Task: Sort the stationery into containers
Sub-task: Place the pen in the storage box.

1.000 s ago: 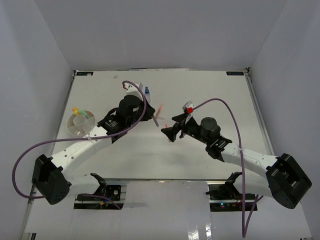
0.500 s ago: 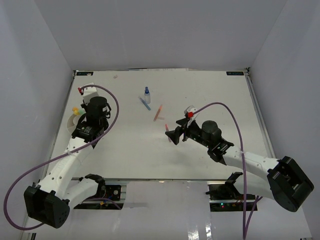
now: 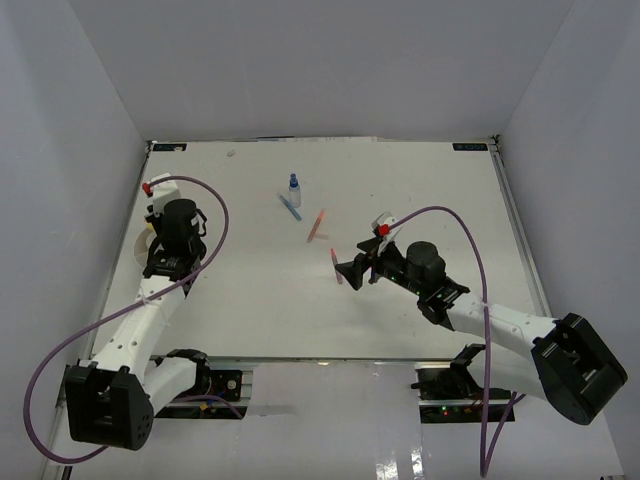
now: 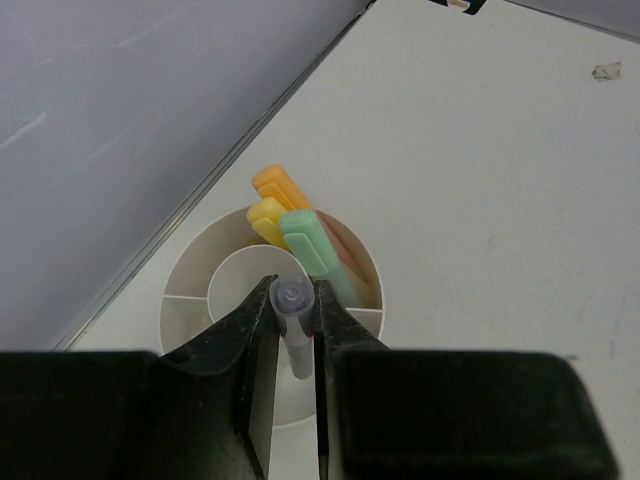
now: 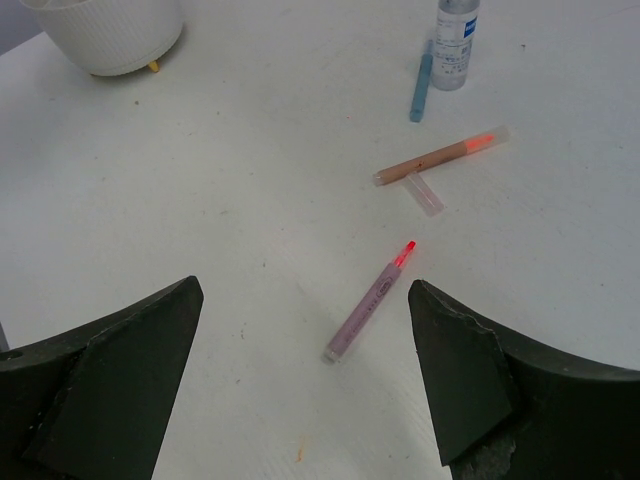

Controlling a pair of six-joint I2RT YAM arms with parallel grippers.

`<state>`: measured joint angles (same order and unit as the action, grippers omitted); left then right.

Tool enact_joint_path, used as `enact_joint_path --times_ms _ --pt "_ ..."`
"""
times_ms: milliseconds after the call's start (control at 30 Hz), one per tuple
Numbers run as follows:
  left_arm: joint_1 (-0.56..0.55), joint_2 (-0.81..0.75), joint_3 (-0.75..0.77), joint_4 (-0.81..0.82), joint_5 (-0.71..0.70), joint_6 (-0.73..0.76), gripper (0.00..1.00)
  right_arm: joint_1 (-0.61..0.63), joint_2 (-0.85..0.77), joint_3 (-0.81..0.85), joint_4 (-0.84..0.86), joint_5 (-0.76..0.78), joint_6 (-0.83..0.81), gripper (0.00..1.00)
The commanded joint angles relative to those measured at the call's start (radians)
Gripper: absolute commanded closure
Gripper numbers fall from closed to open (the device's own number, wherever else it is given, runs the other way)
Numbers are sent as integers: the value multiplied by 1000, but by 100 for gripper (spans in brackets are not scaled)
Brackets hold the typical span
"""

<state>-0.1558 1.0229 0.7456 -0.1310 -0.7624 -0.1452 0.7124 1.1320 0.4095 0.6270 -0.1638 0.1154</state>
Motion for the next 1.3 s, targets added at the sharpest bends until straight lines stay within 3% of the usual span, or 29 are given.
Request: enact_joint_path --times_ms 0,133,300,600,700,800,933,1067,1267 --pt "19 2 -43 86 12 41 83 -8 3 -9 42 -20 -13 10" --pt "25 43 -66 87 28 7 83 -11 8 -12 43 -25 -11 10" --pt "30 88 -104 122 23 -14 76 -18 3 -17 42 -22 -14 10" --pt "35 154 -85 100 35 -31 51 -22 3 -21 42 -20 -16 10" --pt "36 160 -75 80 43 -42 47 -24 3 -21 39 -20 -16 10" --pt "36 143 -45 36 70 -56 35 -25 3 -23 39 -17 -16 10" --pt "35 132 71 -93 165 -89 26 -25 3 -21 40 -22 -16 10" --pt "35 157 216 -238 340 -250 17 -25 6 -20 39 -23 -16 10" --pt "-10 314 404 -338 535 -450 11 -27 9 -23 39 -14 -14 9"
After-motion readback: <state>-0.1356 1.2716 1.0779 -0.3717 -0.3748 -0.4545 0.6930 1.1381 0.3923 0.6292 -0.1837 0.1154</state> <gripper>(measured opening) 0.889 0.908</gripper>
